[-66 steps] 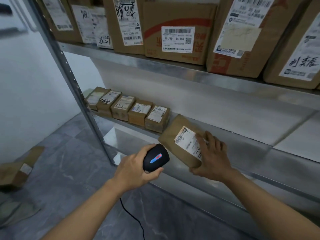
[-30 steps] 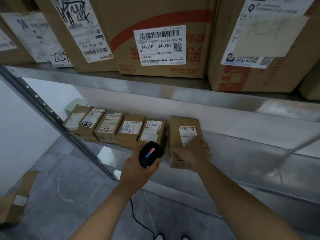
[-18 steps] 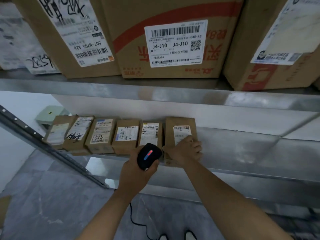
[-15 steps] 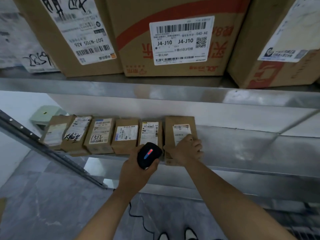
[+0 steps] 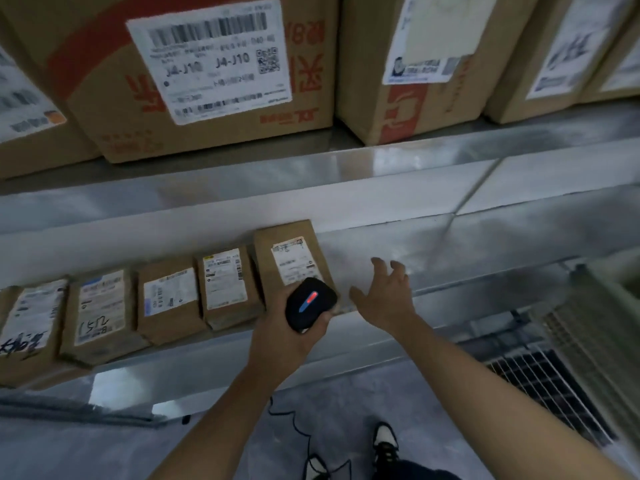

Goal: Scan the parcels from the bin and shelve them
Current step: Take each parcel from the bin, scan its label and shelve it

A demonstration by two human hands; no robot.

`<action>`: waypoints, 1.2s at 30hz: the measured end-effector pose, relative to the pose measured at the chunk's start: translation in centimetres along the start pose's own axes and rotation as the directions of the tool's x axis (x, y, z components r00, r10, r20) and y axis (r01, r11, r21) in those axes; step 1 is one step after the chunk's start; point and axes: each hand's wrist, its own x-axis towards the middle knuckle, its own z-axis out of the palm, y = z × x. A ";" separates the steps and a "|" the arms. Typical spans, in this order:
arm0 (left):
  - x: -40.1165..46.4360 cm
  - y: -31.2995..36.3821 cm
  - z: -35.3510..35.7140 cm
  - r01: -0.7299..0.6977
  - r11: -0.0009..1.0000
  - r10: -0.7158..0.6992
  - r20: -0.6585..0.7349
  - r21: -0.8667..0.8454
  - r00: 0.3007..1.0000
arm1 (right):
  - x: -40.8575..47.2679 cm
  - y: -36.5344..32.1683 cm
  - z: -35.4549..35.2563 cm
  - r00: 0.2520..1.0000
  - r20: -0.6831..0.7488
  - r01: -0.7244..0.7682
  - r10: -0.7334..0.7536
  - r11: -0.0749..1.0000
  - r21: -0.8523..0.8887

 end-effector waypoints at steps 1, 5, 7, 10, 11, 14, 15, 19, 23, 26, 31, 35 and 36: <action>0.3 0.5 1.1 -0.016 1.000 0.017 0.036 -0.012 0.999 | -0.2 1.3 -0.8 1.000 -0.008 -0.011 0.011 0.999 0.039; 1.6 2.7 6.2 -0.057 0.998 0.061 0.171 -0.024 0.983 | -1.1 6.8 -3.7 0.995 -0.088 -0.037 0.048 0.992 0.118; 2.4 4.1 9.3 -0.086 0.996 0.086 0.229 -0.008 0.970 | -1.6 10.0 -5.3 0.988 -0.127 -0.065 0.084 0.987 0.149; 3.0 6.6 14.5 -0.147 0.989 0.136 0.310 0.012 0.941 | -2.8 15.3 -8.1 0.978 -0.141 -0.129 0.156 0.974 0.184; 3.0 7.5 16.3 -0.160 0.987 0.146 0.337 0.014 0.930 | -3.3 17.1 -9.1 0.972 -0.143 -0.156 0.187 0.967 0.202; 2.7 10.3 21.9 -0.213 0.977 0.184 0.433 0.020 0.883 | -4.8 22.6 -12.1 0.935 -0.172 -0.264 0.311 0.931 0.252; 2.7 11.2 23.9 -0.230 0.973 0.194 0.466 0.021 0.863 | -5.4 24.6 -13.0 0.916 -0.184 -0.300 0.357 0.913 0.277; 1.9 15.4 31.6 -0.287 0.958 0.235 0.583 -0.003 0.777 | -8.2 32.3 -16.6 0.847 -0.220 -0.394 0.485 0.848 0.354; 0.6 19.1 38.8 -0.327 0.945 0.259 0.682 -0.031 0.684 | -10.9 39.0 -19.7 0.762 -0.242 -0.471 0.601 0.771 0.429; -0.2 21.0 43.4 -0.365 0.929 0.287 0.730 -0.055 0.621 | -12.8 43.3 -21.3 0.716 -0.238 -0.501 0.657 0.720 0.480; -1.1 23.0 48.7 -0.407 0.910 0.313 0.773 -0.077 0.552 | -14.6 48.3 -22.1 0.634 -0.241 -0.542 0.734 0.645 0.538; -0.8 24.1 52.4 -0.413 0.907 0.304 0.808 -0.082 0.505 | -14.3 51.0 -22.7 0.596 -0.225 -0.556 0.770 0.599 0.577; -0.4 24.3 53.6 -0.413 0.907 0.297 0.816 -0.079 0.496 | -13.9 51.9 -22.8 0.584 -0.222 -0.560 0.781 0.585 0.587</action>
